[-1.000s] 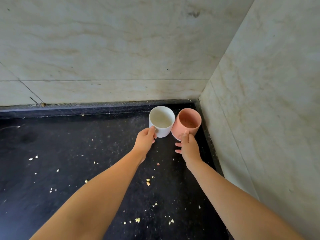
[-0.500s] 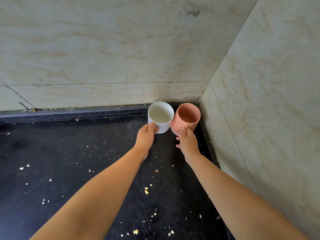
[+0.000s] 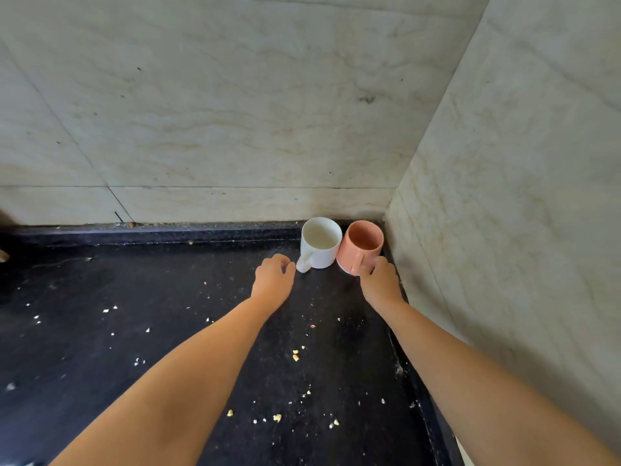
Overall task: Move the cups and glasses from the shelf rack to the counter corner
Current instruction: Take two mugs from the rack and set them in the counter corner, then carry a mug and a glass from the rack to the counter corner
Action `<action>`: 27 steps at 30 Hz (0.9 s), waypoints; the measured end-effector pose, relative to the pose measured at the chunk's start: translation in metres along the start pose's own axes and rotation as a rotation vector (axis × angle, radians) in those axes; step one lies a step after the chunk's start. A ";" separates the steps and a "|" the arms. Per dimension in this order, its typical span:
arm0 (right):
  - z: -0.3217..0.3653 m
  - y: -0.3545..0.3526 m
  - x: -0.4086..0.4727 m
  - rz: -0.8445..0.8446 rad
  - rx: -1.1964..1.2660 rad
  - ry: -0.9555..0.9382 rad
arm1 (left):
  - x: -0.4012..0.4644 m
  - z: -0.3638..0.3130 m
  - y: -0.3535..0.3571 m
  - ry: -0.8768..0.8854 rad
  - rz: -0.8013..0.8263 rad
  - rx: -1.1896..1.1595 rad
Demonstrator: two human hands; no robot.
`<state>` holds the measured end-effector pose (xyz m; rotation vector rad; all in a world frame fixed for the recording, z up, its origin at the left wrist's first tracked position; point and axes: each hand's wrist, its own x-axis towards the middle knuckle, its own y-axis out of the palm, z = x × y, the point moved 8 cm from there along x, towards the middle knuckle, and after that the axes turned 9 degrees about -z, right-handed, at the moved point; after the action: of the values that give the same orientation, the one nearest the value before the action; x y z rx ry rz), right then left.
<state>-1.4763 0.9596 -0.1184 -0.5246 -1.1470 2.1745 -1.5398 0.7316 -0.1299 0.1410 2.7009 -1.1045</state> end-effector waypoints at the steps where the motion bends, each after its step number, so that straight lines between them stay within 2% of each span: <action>1: 0.015 -0.011 -0.013 -0.028 -0.087 -0.125 | -0.009 -0.003 -0.013 0.067 -0.032 0.092; 6: 0.069 -0.025 -0.075 -0.015 -0.442 -0.664 | -0.042 -0.010 -0.053 0.304 -0.096 0.429; 9: 0.083 -0.018 -0.098 0.079 -0.463 -0.744 | -0.059 -0.008 -0.073 0.403 -0.112 0.537; 12: 0.104 -0.009 -0.129 0.142 -0.481 -0.832 | -0.081 0.015 -0.104 0.398 -0.162 0.617; 16: 0.143 0.009 -0.170 0.217 -0.483 -0.991 | -0.111 0.056 -0.146 0.320 -0.235 0.700; 22: 0.205 0.044 -0.265 0.310 -0.416 -1.259 | -0.184 0.129 -0.213 0.035 -0.395 0.674; 27: 0.216 0.070 -0.370 0.406 -0.364 -1.533 | -0.276 0.197 -0.240 -0.241 -0.502 0.629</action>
<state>-1.3582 0.5503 -0.0373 1.1383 -2.3200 2.6221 -1.2802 0.4210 -0.0381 -0.5629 2.1360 -1.9381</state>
